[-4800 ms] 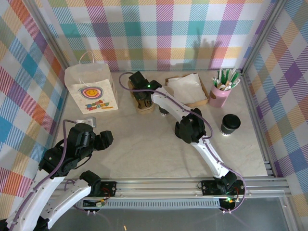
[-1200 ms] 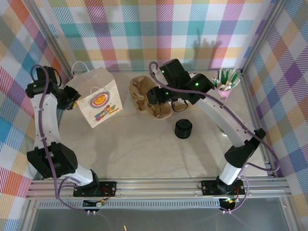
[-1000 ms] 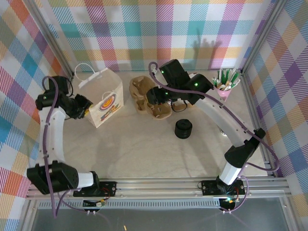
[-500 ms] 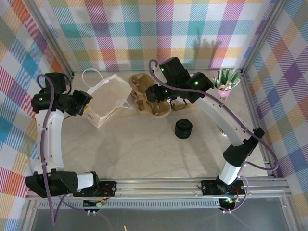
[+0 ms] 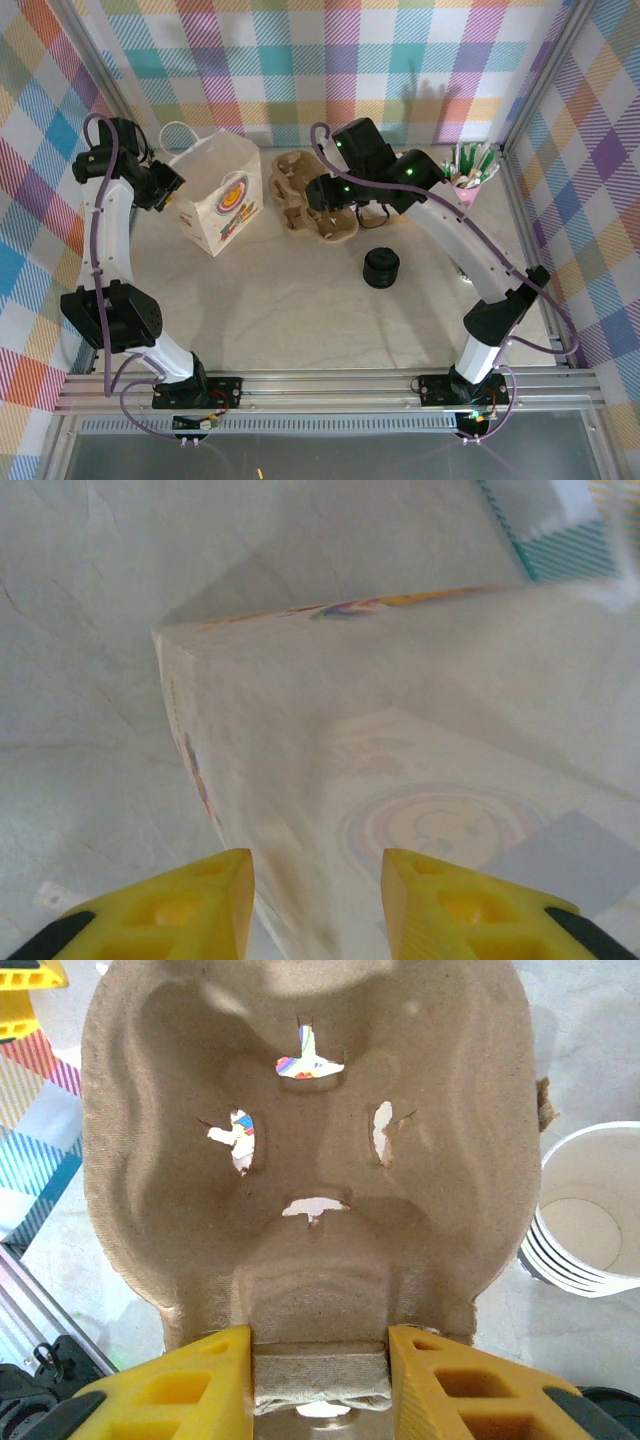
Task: Pack the takeout coffee
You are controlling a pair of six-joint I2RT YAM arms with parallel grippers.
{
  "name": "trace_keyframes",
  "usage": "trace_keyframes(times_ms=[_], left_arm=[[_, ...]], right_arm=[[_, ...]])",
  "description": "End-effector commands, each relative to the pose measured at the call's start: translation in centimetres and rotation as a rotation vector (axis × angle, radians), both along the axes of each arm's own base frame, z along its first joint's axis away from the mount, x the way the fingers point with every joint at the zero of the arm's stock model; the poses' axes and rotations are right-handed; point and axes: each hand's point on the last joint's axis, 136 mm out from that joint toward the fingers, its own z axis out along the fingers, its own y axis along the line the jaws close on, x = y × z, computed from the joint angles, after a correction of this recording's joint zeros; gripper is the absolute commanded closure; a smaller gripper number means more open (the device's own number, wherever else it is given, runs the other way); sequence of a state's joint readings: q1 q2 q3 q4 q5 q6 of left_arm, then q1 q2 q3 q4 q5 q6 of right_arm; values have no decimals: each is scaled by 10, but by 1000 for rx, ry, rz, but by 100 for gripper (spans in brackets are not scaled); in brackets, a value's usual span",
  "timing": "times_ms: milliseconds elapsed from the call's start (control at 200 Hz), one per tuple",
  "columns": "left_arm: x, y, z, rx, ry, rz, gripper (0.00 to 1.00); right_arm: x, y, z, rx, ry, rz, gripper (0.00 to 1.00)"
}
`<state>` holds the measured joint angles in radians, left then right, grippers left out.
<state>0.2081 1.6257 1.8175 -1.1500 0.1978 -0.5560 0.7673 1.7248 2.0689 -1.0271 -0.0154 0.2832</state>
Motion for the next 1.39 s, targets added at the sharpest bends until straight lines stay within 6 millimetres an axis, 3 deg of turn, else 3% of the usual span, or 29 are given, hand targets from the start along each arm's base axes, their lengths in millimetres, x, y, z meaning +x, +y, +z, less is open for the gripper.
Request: trace_keyframes(times_ms=[0, 95, 260, 570, 765, 1075, 1190, 1305, 1390], left_arm=[[6, 5, -3, -1, 18, 6, 66], [5, 1, -3, -29, 17, 12, 73], [-13, -8, -8, -70, 47, 20, 87], [-65, -32, -7, -190, 79, 83, 98], [-96, -50, 6, -266, 73, 96, 100], [-143, -79, -4, -338, 82, 115, 96], [-154, -84, -10, -341, 89, 108, 81], [-164, -74, 5, -252, 72, 103, 67], [-169, -63, 25, -155, 55, 73, 65]], right_arm=[[-3, -10, 19, 19, -36, -15, 64], [-2, -11, 22, 23, -44, -18, 64], [-2, -10, 27, 37, -47, -14, 64], [-6, -9, 29, 45, -30, 3, 64], [-7, -8, 29, 53, -21, 10, 64], [-8, -8, 25, 50, 0, 20, 64], [-7, -10, 24, 46, 2, 17, 64], [-5, -13, 21, 37, 11, 1, 64], [-5, -15, 19, 33, 19, -9, 64]])
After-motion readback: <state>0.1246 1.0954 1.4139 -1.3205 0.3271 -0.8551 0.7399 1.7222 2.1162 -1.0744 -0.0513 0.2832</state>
